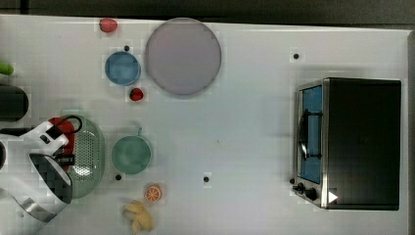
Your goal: Pick Ketchup from the table and place it in strainer.
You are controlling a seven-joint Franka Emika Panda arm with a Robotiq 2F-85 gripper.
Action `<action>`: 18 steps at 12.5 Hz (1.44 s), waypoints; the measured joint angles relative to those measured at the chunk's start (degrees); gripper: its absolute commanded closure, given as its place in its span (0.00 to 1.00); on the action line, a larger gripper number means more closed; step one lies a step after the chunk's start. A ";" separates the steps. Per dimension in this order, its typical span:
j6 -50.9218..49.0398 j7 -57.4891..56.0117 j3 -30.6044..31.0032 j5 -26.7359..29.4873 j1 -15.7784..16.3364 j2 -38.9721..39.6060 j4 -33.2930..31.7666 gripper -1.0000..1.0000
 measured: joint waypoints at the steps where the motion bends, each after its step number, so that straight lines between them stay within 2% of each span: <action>1: 1.04 1.30 0.06 -1.53 0.12 1.47 0.11 0.39; 2: 3.08 1.97 0.00 -2.07 0.13 3.44 0.11 0.39; 3: 4.95 2.38 -0.22 -2.98 0.24 5.71 0.22 0.35; 6: 6.35 3.44 -2.57 -6.81 0.53 11.34 0.11 0.03; 7: 7.36 3.74 -3.41 -6.56 0.38 12.21 0.11 0.00; 9: 7.41 5.59 -3.94 -6.49 -0.65 11.40 0.11 0.00; 11: 5.62 8.88 -4.25 -5.82 -1.51 7.02 0.56 0.00; 16: -6.55 12.63 -4.25 -5.69 -6.82 -10.34 5.60 0.00; 18: -13.57 12.89 -4.81 -5.15 -9.95 -17.27 7.05 0.00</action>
